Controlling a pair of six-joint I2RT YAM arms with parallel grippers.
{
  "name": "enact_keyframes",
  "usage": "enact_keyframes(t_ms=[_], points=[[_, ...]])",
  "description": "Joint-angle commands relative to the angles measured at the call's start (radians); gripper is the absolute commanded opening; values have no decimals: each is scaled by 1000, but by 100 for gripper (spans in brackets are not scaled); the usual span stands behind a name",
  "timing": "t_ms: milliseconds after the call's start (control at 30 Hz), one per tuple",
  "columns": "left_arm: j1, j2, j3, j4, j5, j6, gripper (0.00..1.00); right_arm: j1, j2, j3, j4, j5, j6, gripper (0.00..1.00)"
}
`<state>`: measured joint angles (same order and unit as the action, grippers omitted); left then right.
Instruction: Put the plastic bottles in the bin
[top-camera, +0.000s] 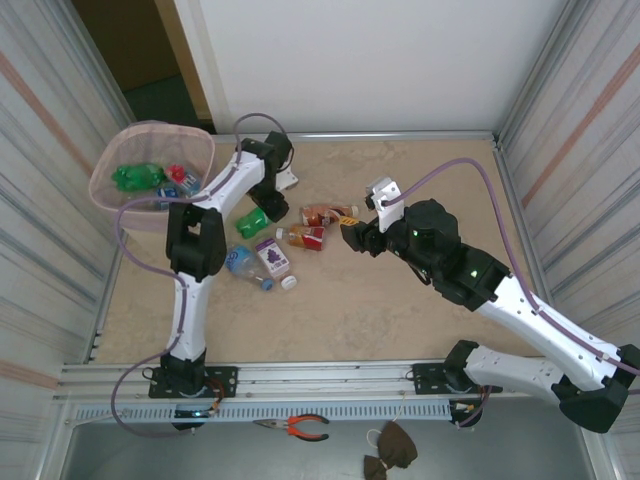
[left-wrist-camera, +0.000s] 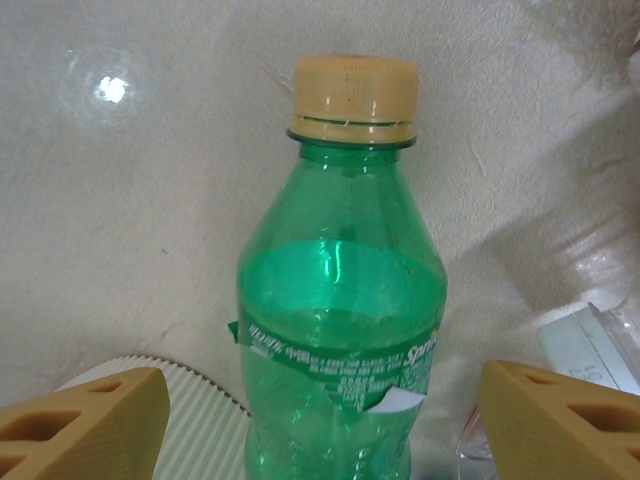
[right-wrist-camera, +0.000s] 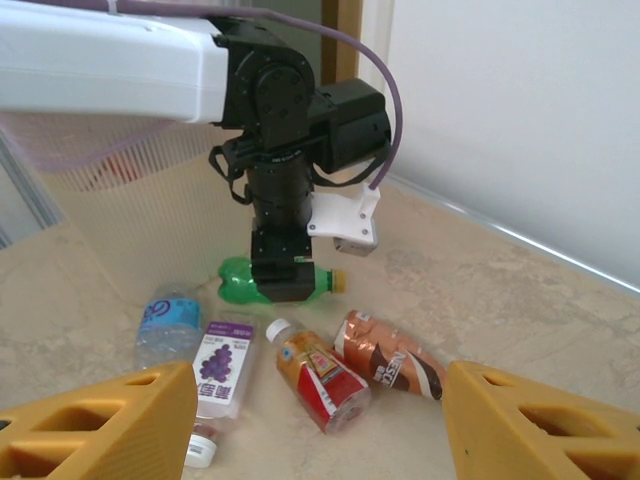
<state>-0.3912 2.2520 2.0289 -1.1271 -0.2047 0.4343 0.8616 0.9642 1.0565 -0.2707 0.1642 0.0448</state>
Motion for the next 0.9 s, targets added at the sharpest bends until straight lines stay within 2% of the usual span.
enact_keyframes(t_ms=[0,267,633,867], points=[[18,42,1,-29,38,21,81,-7,1,-8,4,8,15,65],[33,105,1,-22,80,21,82,-8,-1,-11,1,6,21,65],[36,82,1,-13,94,16,68,-9,-5,-13,3,11,21,65],[35,11,10,-15,139,-2,65,-9,-4,-14,8,7,16,65]])
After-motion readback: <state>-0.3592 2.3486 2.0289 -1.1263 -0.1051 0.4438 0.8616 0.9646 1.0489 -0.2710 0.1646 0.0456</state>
